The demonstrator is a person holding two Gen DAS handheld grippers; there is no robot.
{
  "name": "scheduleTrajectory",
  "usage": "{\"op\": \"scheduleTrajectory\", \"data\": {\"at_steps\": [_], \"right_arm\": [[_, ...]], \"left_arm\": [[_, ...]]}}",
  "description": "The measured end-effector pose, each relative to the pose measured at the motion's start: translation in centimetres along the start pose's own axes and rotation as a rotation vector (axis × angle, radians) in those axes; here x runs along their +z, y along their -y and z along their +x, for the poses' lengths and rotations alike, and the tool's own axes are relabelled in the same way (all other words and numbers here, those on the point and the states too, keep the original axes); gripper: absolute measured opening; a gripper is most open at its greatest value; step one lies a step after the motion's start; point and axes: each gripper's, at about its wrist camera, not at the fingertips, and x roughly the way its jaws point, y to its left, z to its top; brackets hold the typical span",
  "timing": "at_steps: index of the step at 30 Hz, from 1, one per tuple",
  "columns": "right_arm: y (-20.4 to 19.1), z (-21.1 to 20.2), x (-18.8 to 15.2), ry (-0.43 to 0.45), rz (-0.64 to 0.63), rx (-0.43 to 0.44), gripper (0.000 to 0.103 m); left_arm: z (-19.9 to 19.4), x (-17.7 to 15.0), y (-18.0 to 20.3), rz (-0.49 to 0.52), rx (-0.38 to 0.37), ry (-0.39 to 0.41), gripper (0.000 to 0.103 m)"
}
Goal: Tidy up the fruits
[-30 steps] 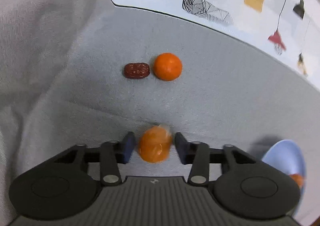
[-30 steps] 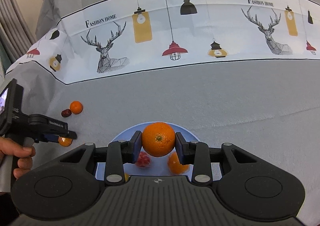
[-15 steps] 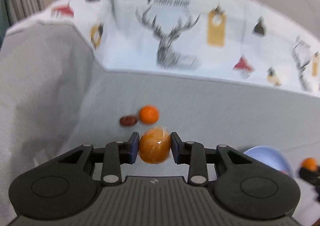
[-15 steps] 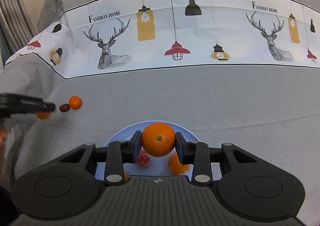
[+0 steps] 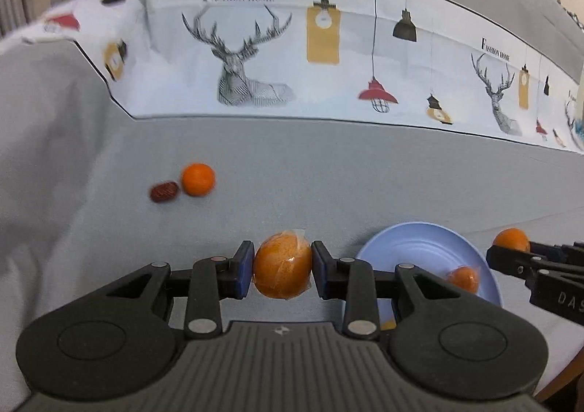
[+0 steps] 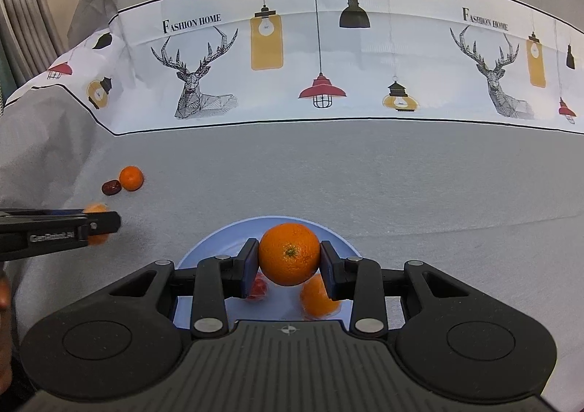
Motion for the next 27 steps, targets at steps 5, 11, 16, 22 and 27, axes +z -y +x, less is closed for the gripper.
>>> {"op": "scheduleTrajectory", "data": {"at_steps": [5,11,16,22,27], "right_arm": [[0.0,0.3,-0.2,-0.008,-0.014,-0.01,0.037],[-0.1,0.4,-0.2,-0.015,-0.023,-0.009,0.037],[-0.2,0.5,-0.2,-0.018,-0.031,-0.008,0.037],[-0.1,0.4,-0.2,-0.022,-0.031,-0.011,0.037],[-0.1,0.5,-0.2,-0.028,-0.03,-0.012,0.037]], "left_arm": [[1.1,-0.2,0.6,0.003,-0.045,-0.017,0.037],[1.0,-0.3,1.5,0.014,-0.109,0.0,0.037],[0.8,-0.4,1.9,0.017,-0.144,0.011,0.037],[0.6,-0.4,1.9,0.013,-0.153,0.018,0.037],[0.7,-0.5,1.9,0.006,-0.155,0.014,0.037]]}}
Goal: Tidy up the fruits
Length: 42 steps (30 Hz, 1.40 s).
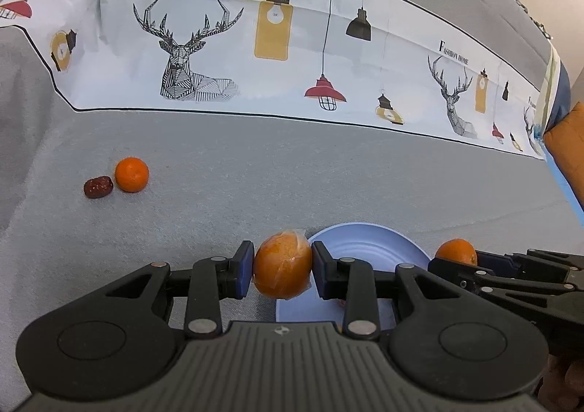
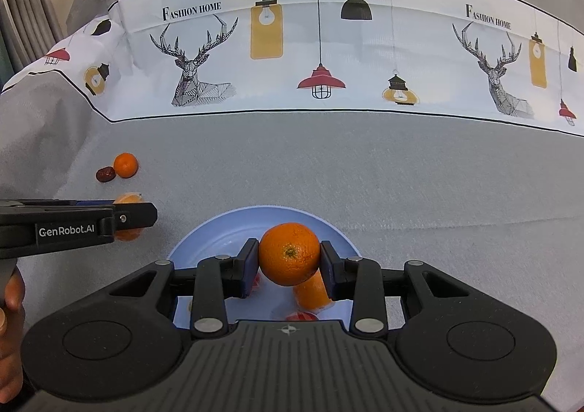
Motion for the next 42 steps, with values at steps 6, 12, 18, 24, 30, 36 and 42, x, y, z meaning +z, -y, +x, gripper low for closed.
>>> {"op": "scheduleTrajectory", "data": {"at_steps": [6,12,18,24,30,36,42], "right_arm": [[0.0,0.1,0.0,-0.011,-0.006,-0.003,0.037],[-0.1,0.2,0.1,-0.016,-0.01,-0.008,0.037],[-0.2,0.3,0.0,-0.019,-0.016,-0.011,0.037],[-0.2,0.4,0.0,-0.022,-0.018,-0.014,0.037],[-0.1,0.4,-0.1,-0.025,-0.014,-0.025,0.038],[-0.3,0.4,-0.1,-0.027,-0.021,-0.025,0.038],[-0.3,0.5,0.0,-0.029,-0.02,-0.025,0.038]], "left_arm": [[0.2,-0.2,0.6,0.024,-0.037,-0.012,0.037],[0.6,-0.8,1.7,0.07,-0.074,-0.04,0.037],[0.9,-1.4,2.7,0.12,-0.096,-0.061,0.038],[1.2,-2.0,3.8,0.191,-0.111,-0.085,0.038],[1.5,-2.3,4.2,0.218,-0.111,-0.101,0.038],[1.9,-2.6,4.7,0.246,-0.105,-0.117,0.038],[2.1,-2.8,4.8,0.253,-0.114,-0.133,0.038]]}}
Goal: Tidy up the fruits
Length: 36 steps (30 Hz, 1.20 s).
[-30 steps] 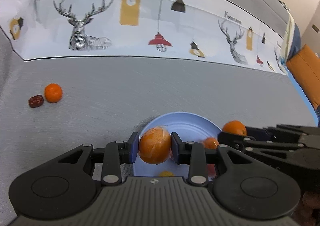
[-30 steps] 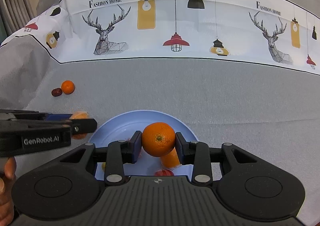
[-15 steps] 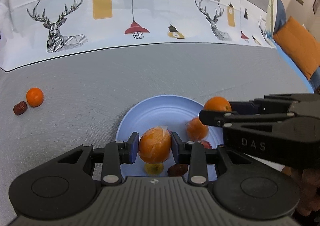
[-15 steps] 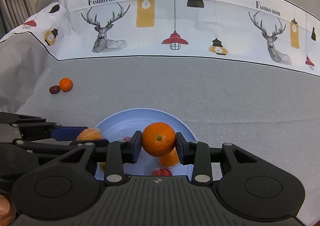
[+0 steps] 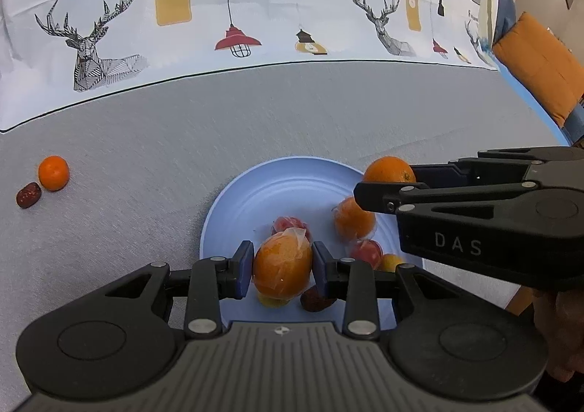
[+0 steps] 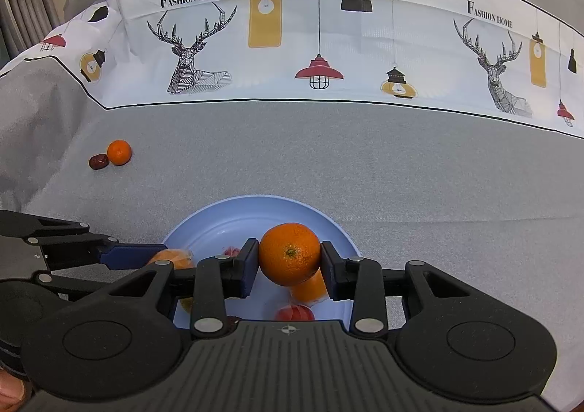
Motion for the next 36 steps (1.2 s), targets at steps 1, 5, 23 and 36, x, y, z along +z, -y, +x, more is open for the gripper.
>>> {"op": "scheduleTrajectory", "data": {"at_steps": [1,5,23,36], "right_arm": [[0.0,0.0,0.0,0.0,0.0,0.0,0.038],[0.0,0.0,0.0,0.0,-0.001,0.0,0.038],[0.1,-0.1,-0.1,0.006,0.005,-0.014,0.051],[0.2,-0.4,0.2,0.019,0.02,-0.019,0.052]], "left_arm": [[0.0,0.0,0.1,0.001,-0.002,-0.002,0.038],[0.1,-0.2,0.4,0.014,-0.012,-0.011,0.038],[0.1,-0.2,0.6,0.01,-0.034,-0.021,0.049],[-0.6,0.2,-0.9,-0.043,-0.004,-0.003,0.029]]}}
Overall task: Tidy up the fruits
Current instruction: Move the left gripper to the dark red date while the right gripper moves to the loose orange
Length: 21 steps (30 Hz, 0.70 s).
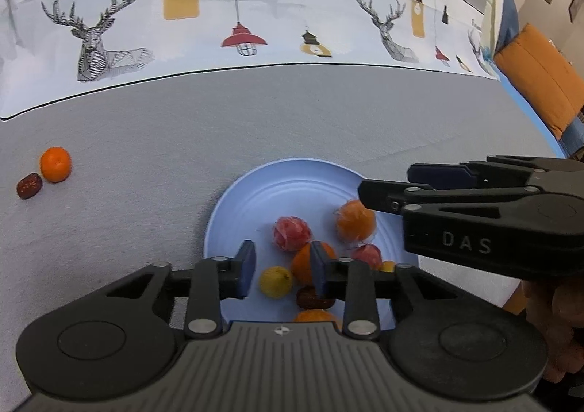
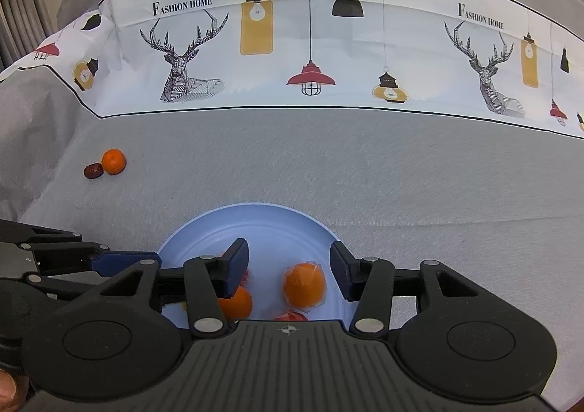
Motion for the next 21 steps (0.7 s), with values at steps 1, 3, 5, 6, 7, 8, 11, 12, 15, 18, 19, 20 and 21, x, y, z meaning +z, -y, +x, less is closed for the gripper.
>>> {"op": "scheduleTrajectory", "data": {"at_steps": [1,3,5,6,7,8,11,12,15,18,19,20,21], "right_arm": [[0.0,0.0,0.0,0.0,0.0,0.002,0.052],[0.0,0.0,0.1,0.001,0.002,0.006,0.052],[0.0,0.0,0.2,0.0,0.005,0.011,0.052],[0.1,0.0,0.2,0.0,0.007,0.013,0.052],[0.1,0.0,0.2,-0.001,0.008,0.015,0.052],[0.2,0.0,0.2,-0.001,0.01,0.017,0.052],[0.3,0.0,0.3,-0.002,0.021,0.025,0.052],[0.3,0.0,0.4,-0.002,0.025,0.029,0.052],[0.2,-0.1,0.5,0.004,0.032,0.043,0.052],[0.0,-0.2,0.6,0.007,0.035,0.054,0.052],[-0.1,-0.1,0.7,0.005,0.037,0.057,0.052],[-0.2,0.0,0.7,0.004,0.038,0.06,0.052],[-0.4,0.1,0.8,0.003,0.038,0.064,0.052]], "left_arm": [[-0.1,0.0,-0.1,-0.002,0.006,0.004,0.026],[-0.3,0.1,-0.4,-0.012,0.018,0.013,0.021],[-0.5,0.3,-0.8,-0.027,0.031,0.024,0.02],[-0.7,0.3,-1.1,-0.036,0.035,0.028,0.019],[-0.8,0.4,-1.4,-0.044,0.044,0.033,0.019],[-0.9,0.5,-1.7,-0.054,0.056,0.035,0.019],[-1.1,1.0,-3.2,-0.1,0.077,0.022,0.019],[-1.3,1.4,-3.7,-0.112,0.086,0.015,0.019],[-2.6,3.2,-5.7,-0.138,0.137,0.029,0.019],[-4.2,5.5,-9.1,-0.199,0.173,0.078,0.019],[-4.6,6.2,-10.4,-0.224,0.189,0.093,0.019],[-4.7,6.6,-11.8,-0.253,0.205,0.105,0.019],[-4.6,6.8,-13.3,-0.289,0.219,0.114,0.019]]}}
